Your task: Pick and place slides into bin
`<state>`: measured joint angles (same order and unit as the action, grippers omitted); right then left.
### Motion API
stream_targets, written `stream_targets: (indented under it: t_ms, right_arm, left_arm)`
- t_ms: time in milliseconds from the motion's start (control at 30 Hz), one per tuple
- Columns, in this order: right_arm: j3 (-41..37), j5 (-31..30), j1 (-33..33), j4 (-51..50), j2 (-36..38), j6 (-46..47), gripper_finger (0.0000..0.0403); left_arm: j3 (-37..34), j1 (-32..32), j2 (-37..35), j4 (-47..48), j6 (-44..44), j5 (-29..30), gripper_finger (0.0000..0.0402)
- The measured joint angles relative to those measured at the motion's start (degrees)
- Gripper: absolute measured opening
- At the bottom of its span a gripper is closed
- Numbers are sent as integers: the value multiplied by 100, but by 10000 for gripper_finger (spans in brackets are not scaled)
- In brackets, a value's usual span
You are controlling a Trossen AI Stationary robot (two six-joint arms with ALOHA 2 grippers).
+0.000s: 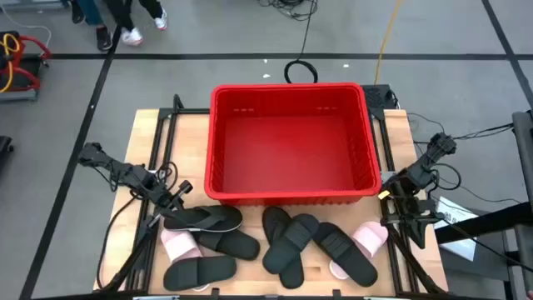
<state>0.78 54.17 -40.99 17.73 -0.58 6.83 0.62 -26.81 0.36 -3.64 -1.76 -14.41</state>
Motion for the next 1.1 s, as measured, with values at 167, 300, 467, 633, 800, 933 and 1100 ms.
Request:
stream_targets:
  t_ms: [167, 300, 467, 633, 800, 933, 1100]
  right_arm:
    - [0, -1, 2, -2, 0, -1, 0]
    - [0, 0, 0, 0, 0, 0, 0]
    - [1, -1, 2, -2, 1, -2, 0]
    - [0, 0, 0, -2, 0, -2, 0]
    - [2, -1, 2, -2, 2, -2, 0]
    - [2, 0, 0, -2, 0, 0, 0]
    - [0, 0, 0, -2, 0, -2, 0]
  left_arm:
    - [-1, -1, 0, -1, 0, 0, 17]
    - [-2, -1, 0, -2, 0, 1, 5]
    - [0, -1, 0, -2, 0, 1, 6]
    - [0, 0, 0, -2, -1, 0, 21]
    - [-1, 0, 0, -1, 0, 2, 28]
    - [-1, 0, 0, -2, 0, 1, 26]
    - [-1, 0, 0, -1, 0, 1, 16]
